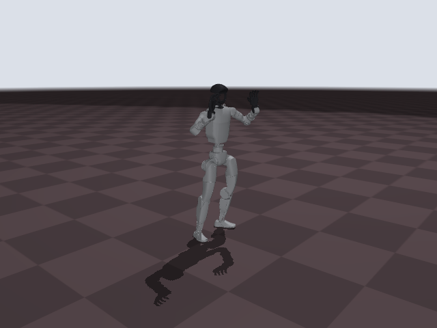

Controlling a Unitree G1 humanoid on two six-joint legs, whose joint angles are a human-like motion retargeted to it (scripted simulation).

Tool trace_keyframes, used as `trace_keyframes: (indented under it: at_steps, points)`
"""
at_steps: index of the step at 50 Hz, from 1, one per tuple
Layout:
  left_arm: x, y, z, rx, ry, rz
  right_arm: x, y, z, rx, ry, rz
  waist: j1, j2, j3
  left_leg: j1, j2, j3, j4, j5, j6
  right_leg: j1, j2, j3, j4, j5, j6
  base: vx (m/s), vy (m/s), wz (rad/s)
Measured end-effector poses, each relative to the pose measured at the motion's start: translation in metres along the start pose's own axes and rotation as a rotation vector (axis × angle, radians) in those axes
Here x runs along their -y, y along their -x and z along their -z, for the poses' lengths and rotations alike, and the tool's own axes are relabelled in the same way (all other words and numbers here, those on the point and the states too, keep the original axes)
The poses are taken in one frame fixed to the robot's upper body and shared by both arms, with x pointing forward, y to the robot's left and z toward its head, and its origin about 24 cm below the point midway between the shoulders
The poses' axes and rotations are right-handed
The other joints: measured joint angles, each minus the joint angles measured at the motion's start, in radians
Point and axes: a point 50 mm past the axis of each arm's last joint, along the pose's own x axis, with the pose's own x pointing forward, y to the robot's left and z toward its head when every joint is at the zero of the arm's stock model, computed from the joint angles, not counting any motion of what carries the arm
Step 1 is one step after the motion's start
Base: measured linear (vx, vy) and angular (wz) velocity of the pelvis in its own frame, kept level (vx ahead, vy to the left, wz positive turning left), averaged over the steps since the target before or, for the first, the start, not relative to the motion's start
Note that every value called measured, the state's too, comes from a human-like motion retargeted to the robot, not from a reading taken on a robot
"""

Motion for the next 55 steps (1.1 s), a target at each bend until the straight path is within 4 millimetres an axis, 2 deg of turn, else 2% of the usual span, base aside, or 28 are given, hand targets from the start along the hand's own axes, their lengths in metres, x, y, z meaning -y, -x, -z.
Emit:
trace_keyframes:
  at_steps: [8,23,30,32,35,37,39,41,44,45,47,50,52,55]
  points:
    - [0.005,0.006,-0.003,-0.028,0.019,-0.009,-0.001,0.012,-0.012,-0.016,-0.076,-0.060,0.004,0.002,0.010,-0.006,-0.002,-0.002,0.002,0.004,0.005,-0.007,-0.002,0.002,0.002,0.004,0.001,0.00,0.00,0.00]
    - [0.011,0.018,-0.016,-0.073,0.108,-0.030,-0.005,0.024,-0.018,-0.010,-0.047,-0.079,0.004,0.000,0.029,-0.016,-0.001,-0.004,0.006,0.009,0.011,-0.017,-0.002,0.004,0.007,0.009,0.003,0.00,0.00,0.00]
    - [0.018,0.019,-0.021,-0.116,0.191,-0.017,-0.011,0.019,-0.027,0.014,-0.127,-0.112,0.006,0.005,0.013,-0.022,-0.001,0.002,-0.002,0.008,0.011,-0.029,0.001,0.010,0.004,0.011,0.004,0.00,0.00,0.00]
    - [0.024,0.012,-0.022,-0.120,0.229,-0.023,-0.015,0.012,-0.029,0.027,-0.156,-0.103,0.015,0.008,-0.007,-0.020,-0.001,0.007,-0.007,0.006,0.013,-0.032,0.002,0.015,0.001,0.011,0.004,0.00,0.00,0.00]
    - [0.040,-0.015,-0.023,-0.087,0.272,-0.060,-0.023,-0.012,-0.033,0.077,-0.197,-0.064,0.033,0.009,-0.050,-0.015,-0.001,0.013,-0.010,0.002,0.018,-0.030,0.003,0.018,-0.002,0.009,0.003,0.00,0.00,0.00]
    - [0.065,-0.051,-0.023,-0.041,0.260,-0.093,-0.041,-0.044,-0.036,0.139,-0.204,-0.037,0.045,0.007,-0.074,-0.014,0.001,0.013,-0.004,-0.002,0.019,-0.025,0.004,0.017,-0.002,0.008,0.002,0.00,0.00,0.00]
    - [0.099,-0.096,-0.027,0.012,0.189,-0.096,-0.069,-0.084,-0.041,0.200,-0.165,-0.032,0.050,0.000,-0.098,-0.012,0.004,0.011,0.003,-0.003,0.015,-0.018,0.004,0.013,-0.001,0.007,0.002,0.00,0.00,0.00]
    - [0.132,-0.138,-0.030,0.054,0.042,-0.058,-0.104,-0.130,-0.049,0.239,-0.063,-0.045,0.044,-0.006,-0.119,-0.012,0.006,0.008,0.009,-0.001,0.008,-0.012,0.004,0.006,0.000,0.009,0.002,0.00,0.00,0.00]
    - [0.160,-0.187,-0.023,0.065,-0.266,0.071,-0.143,-0.196,-0.054,0.203,0.164,-0.079,0.039,0.001,-0.137,-0.016,0.009,0.006,0.012,0.004,0.003,-0.011,0.005,-0.004,-0.001,0.013,0.005,0.00,0.00,0.00]
    - [0.162,-0.200,-0.020,0.057,-0.367,0.124,-0.147,-0.214,-0.052,0.153,0.234,-0.091,0.041,0.004,-0.139,-0.018,0.009,0.006,0.013,0.006,0.002,-0.011,0.004,-0.007,-0.003,0.015,0.007,0.00,0.00,0.00]
    - [0.161,-0.218,-0.017,0.015,-0.475,0.234,-0.147,-0.237,-0.040,-0.047,0.243,-0.132,0.048,-0.001,-0.144,-0.023,0.007,0.004,0.012,0.008,0.001,-0.012,0.003,-0.013,-0.007,0.017,0.014,0.00,0.00,0.00]
    - [0.147,-0.242,-0.021,-0.050,-0.489,0.240,-0.130,-0.259,-0.026,-0.345,0.117,-0.127,0.058,-0.012,-0.152,-0.029,0.003,-0.001,0.008,0.009,-0.002,-0.012,-0.001,-0.022,-0.014,0.018,0.021,0.06,0.01,0.13]
    - [0.140,-0.252,-0.029,-0.047,-0.445,0.176,-0.124,-0.266,-0.027,-0.361,0.110,-0.127,0.062,-0.018,-0.161,-0.032,-0.001,-0.008,0.004,0.010,0.001,-0.009,-0.004,-0.029,-0.020,0.019,0.019,0.06,0.01,0.17]
    - [0.134,-0.260,-0.042,0.019,-0.385,0.082,-0.115,-0.274,-0.035,-0.238,0.187,-0.064,0.073,-0.023,-0.166,-0.031,-0.002,-0.019,0.004,0.008,-0.006,0.001,-0.005,-0.043,-0.021,0.013,0.021,0.06,0.01,0.21]
